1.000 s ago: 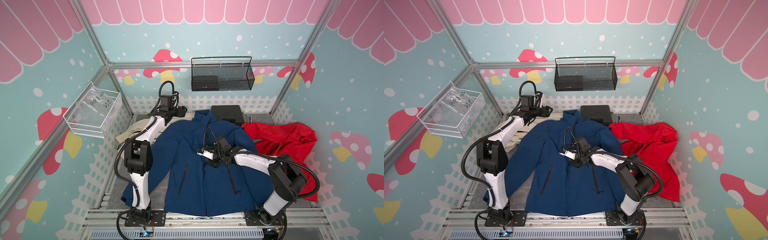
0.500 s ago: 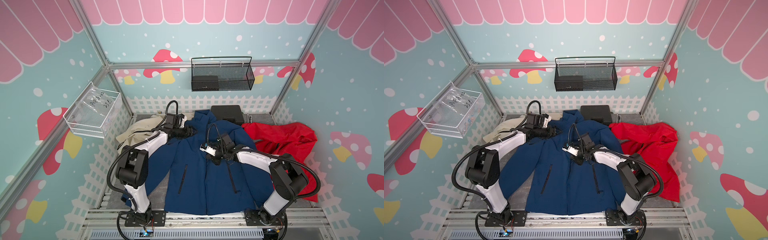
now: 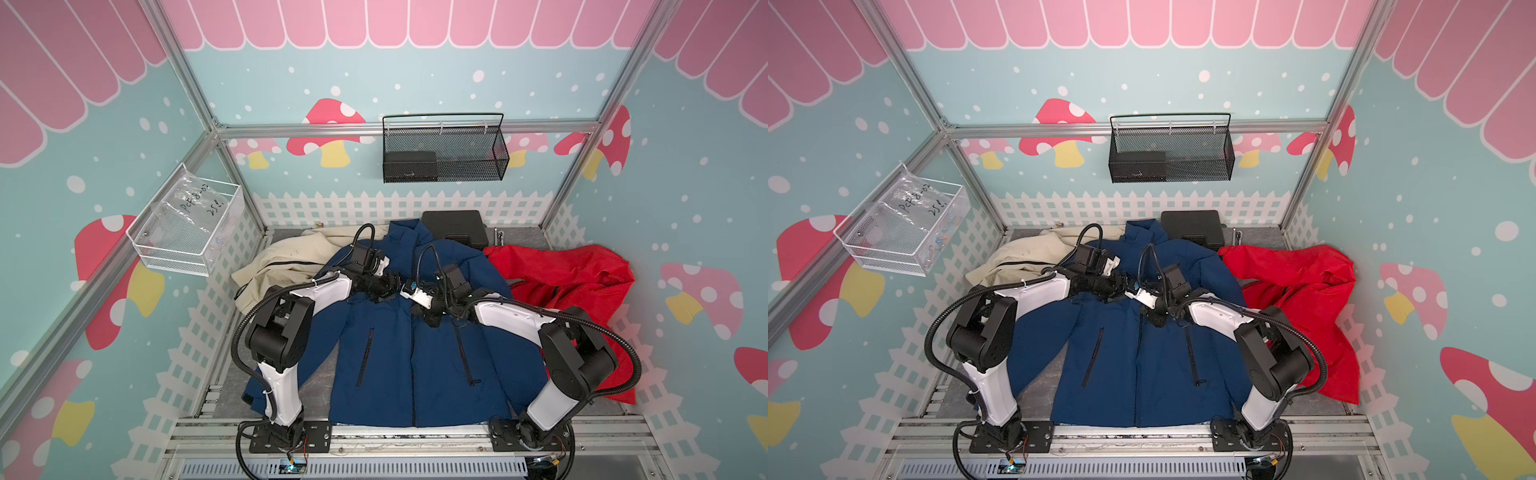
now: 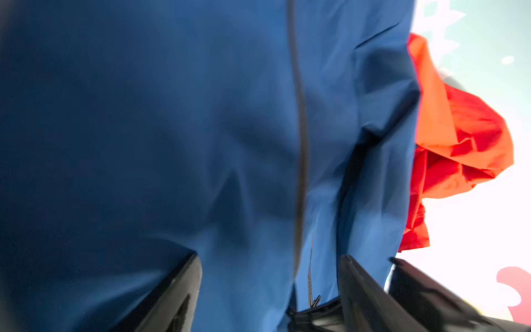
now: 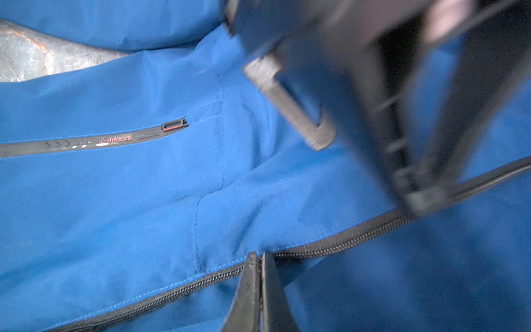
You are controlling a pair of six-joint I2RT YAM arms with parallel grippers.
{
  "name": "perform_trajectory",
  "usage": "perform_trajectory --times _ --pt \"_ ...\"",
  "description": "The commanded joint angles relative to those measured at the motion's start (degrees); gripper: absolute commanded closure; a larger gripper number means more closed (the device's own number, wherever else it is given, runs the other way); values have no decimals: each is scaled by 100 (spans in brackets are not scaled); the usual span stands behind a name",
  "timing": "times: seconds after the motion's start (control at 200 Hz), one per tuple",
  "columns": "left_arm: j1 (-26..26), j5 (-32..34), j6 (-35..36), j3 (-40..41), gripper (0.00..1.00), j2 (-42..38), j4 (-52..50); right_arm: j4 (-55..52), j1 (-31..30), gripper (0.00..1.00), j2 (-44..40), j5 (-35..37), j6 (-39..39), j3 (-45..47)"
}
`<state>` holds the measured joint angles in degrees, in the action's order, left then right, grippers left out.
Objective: Unzip the jacket
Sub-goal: Unzip the zipper on the jacket.
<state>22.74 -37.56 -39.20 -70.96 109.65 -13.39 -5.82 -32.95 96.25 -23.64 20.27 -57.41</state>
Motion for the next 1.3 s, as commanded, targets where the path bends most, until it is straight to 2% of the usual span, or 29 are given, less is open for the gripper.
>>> perform_trajectory --times 0.0,0.16,0.305,0.395,0.515,0.786,0.886,1.066,1.296 --pt "46 1 -255 194 23 -65 67 313 56 100 -80 2 -7 -34" --pt "252 -110 -262 352 23 -53 69 423 60 100 -80 -17 -36 -16" --pt "301 -391 -505 443 29 16 521 496 54 100 -62 -144 3 28" --pt "323 -440 -565 402 39 95 611 525 52 100 -69 -133 15 45" --pt "322 -425 -601 371 64 145 657 543 57 100 -100 -138 38 66" --pt "319 -409 -688 348 86 197 822 547 53 100 -106 -211 79 225" --pt "319 -442 -745 362 100 215 948 534 59 100 -131 -178 137 298" --pt "237 -344 -922 361 100 111 1329 183 -24 100 -73 -60 473 396" --pt "99 -215 -1148 243 100 186 1810 -163 -75 100 -148 -463 552 517"
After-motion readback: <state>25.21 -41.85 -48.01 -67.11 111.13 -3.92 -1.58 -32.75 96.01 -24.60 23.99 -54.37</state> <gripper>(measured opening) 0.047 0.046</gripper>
